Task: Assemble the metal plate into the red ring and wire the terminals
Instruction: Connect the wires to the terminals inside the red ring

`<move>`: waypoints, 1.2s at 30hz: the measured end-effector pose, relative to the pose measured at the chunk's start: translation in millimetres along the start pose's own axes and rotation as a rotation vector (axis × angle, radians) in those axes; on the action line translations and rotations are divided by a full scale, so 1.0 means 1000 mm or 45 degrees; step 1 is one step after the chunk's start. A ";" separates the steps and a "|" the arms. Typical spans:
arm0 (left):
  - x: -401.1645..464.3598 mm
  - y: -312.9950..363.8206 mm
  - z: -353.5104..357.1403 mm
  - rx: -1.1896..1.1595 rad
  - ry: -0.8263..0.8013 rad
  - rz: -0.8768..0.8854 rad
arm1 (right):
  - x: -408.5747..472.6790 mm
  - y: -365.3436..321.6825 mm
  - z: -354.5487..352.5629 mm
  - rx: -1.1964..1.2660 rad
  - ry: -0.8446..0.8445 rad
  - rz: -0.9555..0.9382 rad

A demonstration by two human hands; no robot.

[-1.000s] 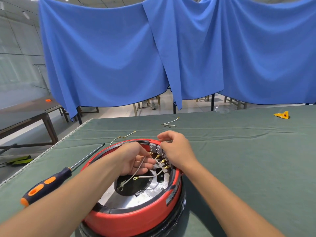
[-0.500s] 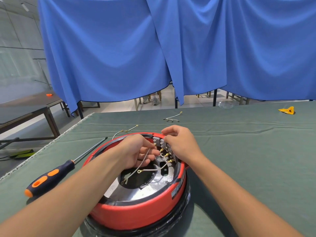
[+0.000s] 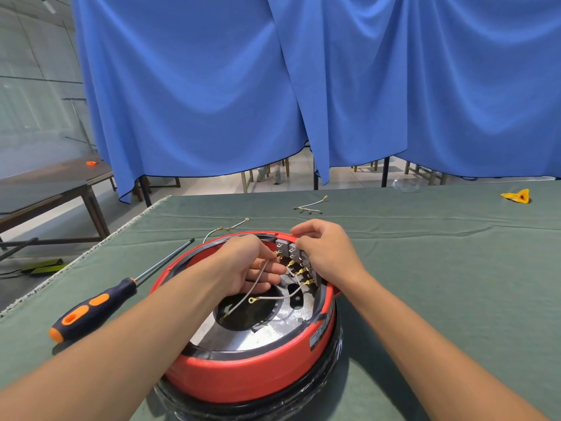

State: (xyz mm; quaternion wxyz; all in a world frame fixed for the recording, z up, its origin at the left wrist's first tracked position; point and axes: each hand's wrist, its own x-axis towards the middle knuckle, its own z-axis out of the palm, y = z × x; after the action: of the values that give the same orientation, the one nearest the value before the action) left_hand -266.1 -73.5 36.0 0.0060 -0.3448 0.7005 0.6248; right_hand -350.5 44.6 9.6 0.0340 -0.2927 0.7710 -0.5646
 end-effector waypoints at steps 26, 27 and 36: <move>-0.003 0.000 0.002 0.023 -0.012 0.021 | -0.001 -0.001 -0.001 -0.044 -0.005 -0.009; -0.003 0.000 0.002 0.018 -0.014 0.021 | -0.001 -0.001 -0.001 -0.045 -0.007 -0.009; -0.002 -0.001 0.003 -0.023 -0.024 0.021 | 0.000 0.000 -0.001 -0.039 -0.006 -0.007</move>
State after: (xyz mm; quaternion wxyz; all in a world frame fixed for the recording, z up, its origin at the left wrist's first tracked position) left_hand -265.3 -70.2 34.9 0.0043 -0.3330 0.6975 0.6345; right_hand -350.9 45.4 9.6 0.0297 -0.2967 0.7785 -0.5523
